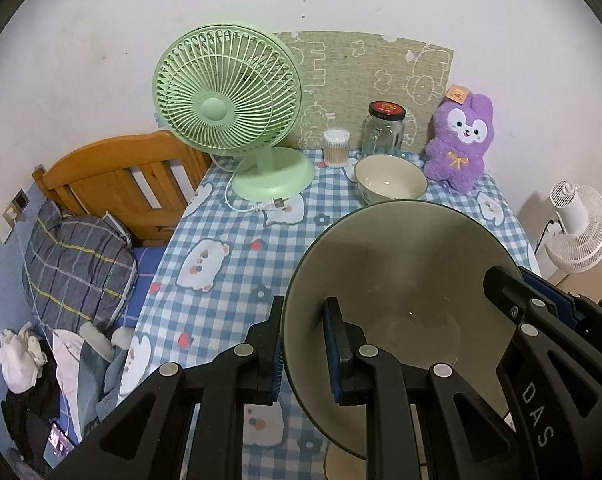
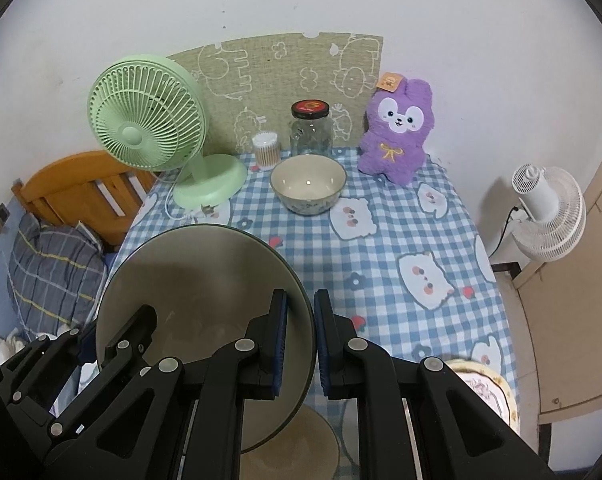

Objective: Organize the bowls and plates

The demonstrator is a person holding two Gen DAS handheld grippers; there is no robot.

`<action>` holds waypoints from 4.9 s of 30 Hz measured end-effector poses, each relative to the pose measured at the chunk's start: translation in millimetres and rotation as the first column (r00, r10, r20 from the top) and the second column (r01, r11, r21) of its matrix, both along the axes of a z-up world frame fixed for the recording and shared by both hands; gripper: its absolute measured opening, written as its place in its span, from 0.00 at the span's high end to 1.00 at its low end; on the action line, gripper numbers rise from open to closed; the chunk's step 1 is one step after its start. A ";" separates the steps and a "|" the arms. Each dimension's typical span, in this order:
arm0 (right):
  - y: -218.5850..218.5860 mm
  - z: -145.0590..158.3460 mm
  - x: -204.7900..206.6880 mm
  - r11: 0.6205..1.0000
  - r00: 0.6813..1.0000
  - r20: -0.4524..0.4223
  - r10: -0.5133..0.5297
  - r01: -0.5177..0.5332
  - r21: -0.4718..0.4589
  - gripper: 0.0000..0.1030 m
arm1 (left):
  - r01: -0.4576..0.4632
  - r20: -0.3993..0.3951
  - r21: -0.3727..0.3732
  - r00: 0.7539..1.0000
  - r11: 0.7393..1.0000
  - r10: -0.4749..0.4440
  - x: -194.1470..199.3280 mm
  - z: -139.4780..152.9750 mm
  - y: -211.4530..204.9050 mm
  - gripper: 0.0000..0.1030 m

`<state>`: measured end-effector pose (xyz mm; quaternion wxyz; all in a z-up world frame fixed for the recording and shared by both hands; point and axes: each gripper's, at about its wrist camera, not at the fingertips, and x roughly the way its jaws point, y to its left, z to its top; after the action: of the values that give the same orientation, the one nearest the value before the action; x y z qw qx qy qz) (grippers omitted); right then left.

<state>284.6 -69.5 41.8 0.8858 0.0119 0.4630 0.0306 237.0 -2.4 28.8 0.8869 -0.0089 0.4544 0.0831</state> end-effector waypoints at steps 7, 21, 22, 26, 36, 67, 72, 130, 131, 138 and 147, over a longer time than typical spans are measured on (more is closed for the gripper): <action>-16.2 -4.6 -28.5 1.000 1.000 -0.018 -0.009 0.009 0.010 0.84 | -0.001 -0.002 0.003 1.000 1.000 0.001 -24.8 -3.1 -16.1 0.85; -38.9 -37.7 -65.8 1.000 0.997 -0.074 -0.009 0.009 -0.001 0.84 | -0.005 -0.057 -0.011 0.998 1.000 0.004 -61.6 -33.1 -42.4 0.85; -39.3 -40.7 -67.4 1.000 0.997 -0.080 -0.008 0.007 -0.003 0.84 | -0.005 -0.061 -0.012 0.998 1.000 0.005 -63.1 -35.9 -43.4 0.85; -40.0 -54.1 -70.9 1.000 0.994 -0.108 -0.003 0.002 -0.008 0.84 | -0.011 -0.083 -0.014 0.996 1.000 0.009 -68.6 -47.6 -44.5 0.85; -41.7 -80.2 -73.2 1.000 0.986 -0.164 -0.005 0.002 -0.020 0.84 | -0.013 -0.137 -0.017 0.991 1.000 0.010 -74.8 -75.7 -47.1 0.84; -23.8 -119.7 -60.5 1.000 0.969 -0.248 -0.011 0.008 -0.012 0.84 | -0.034 -0.213 -0.027 0.977 0.999 0.028 -64.4 -115.9 -26.2 0.84; -23.1 -120.3 -58.7 1.000 0.969 -0.247 -0.022 0.018 -0.017 0.84 | -0.028 -0.215 -0.035 0.977 0.999 0.020 -62.1 -117.1 -26.3 0.84; -37.5 95.7 -75.3 0.997 0.984 0.164 -0.073 0.075 -0.003 0.13 | 0.107 0.117 -0.009 0.988 0.994 -0.105 -63.1 79.7 -34.1 0.19; -36.9 97.4 -74.7 0.997 0.983 0.167 -0.080 0.082 -0.005 0.13 | 0.112 0.118 -0.009 0.987 0.994 -0.110 -60.4 81.8 -33.3 0.19; -40.5 105.7 -63.1 0.990 0.976 0.178 -0.129 0.136 -0.027 0.13 | 0.152 0.123 -0.028 0.981 0.988 -0.147 -45.1 88.0 -33.2 0.18; -57.1 102.6 -23.1 0.993 0.979 0.174 -0.107 0.113 -0.024 0.13 | 0.142 0.132 -0.014 0.981 0.990 -0.139 -12.4 88.7 -46.0 0.17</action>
<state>261.5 -126.6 144.4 0.9229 0.0197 0.3837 -0.0252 224.6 -48.4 117.5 0.9183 0.0073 0.3956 0.0140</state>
